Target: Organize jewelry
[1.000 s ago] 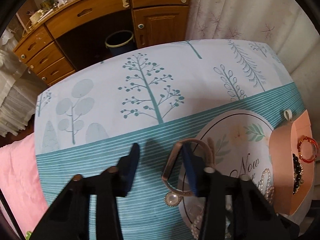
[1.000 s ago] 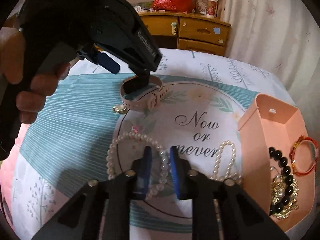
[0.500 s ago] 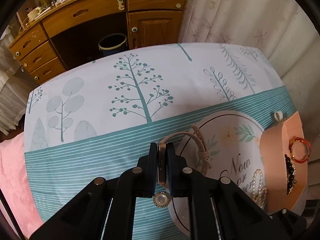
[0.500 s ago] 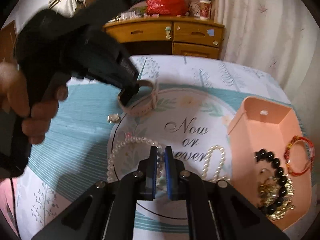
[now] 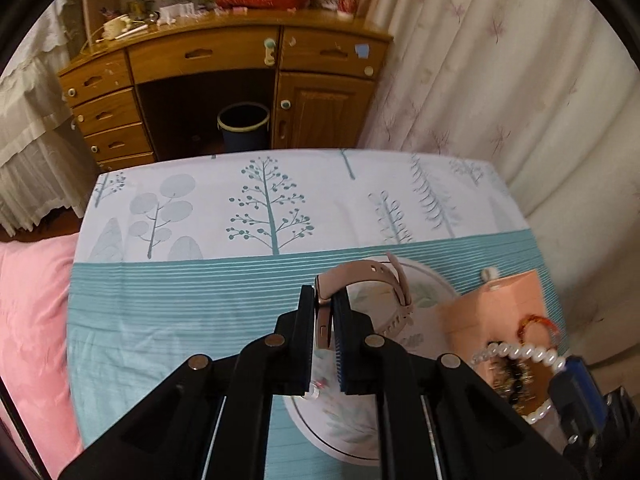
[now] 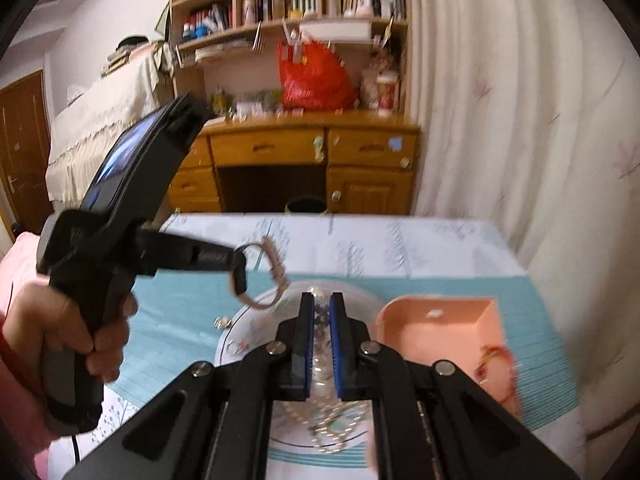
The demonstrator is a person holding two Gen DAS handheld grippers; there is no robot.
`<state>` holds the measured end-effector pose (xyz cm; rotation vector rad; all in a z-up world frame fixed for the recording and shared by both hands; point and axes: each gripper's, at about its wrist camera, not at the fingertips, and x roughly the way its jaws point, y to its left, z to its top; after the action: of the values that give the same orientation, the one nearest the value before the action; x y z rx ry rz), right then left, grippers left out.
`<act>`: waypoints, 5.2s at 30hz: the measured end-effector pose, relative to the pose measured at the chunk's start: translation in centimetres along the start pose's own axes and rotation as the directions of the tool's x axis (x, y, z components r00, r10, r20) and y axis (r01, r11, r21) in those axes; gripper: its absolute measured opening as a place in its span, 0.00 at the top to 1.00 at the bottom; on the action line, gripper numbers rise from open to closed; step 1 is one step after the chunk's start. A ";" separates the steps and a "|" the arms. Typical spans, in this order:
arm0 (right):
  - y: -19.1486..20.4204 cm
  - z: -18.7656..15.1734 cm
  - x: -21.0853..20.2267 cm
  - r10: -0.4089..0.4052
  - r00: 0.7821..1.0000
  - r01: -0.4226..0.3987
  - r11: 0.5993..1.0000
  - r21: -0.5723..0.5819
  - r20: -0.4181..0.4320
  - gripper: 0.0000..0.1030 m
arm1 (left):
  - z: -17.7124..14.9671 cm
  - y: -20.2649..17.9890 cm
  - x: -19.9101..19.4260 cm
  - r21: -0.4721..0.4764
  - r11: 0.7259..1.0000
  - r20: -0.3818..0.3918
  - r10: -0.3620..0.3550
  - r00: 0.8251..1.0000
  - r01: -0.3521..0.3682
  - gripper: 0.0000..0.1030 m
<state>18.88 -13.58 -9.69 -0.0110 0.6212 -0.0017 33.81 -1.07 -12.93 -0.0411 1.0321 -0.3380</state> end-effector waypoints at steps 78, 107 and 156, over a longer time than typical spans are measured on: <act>0.9 -10.8 4.3 0.002 0.905 0.115 0.962 0.248 -0.425 0.35 | -8.6 1.9 1.4 0.160 0.976 -0.122 0.171 0.978 -0.150 0.18; 5.1 -8.7 9.1 -0.198 0.933 0.245 0.961 0.128 -0.300 0.75 | -7.4 0.6 6.5 0.344 0.938 -0.132 0.003 0.991 0.043 0.82; -1.7 -0.8 -6.6 0.092 0.993 -0.088 0.994 -0.059 0.075 0.91 | -4.9 -7.4 -7.0 0.110 0.994 0.104 0.010 0.995 -0.022 0.95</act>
<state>13.05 -15.28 -6.54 -0.0368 0.5438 0.1032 24.51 -5.44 -8.23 0.0493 0.9095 -0.3743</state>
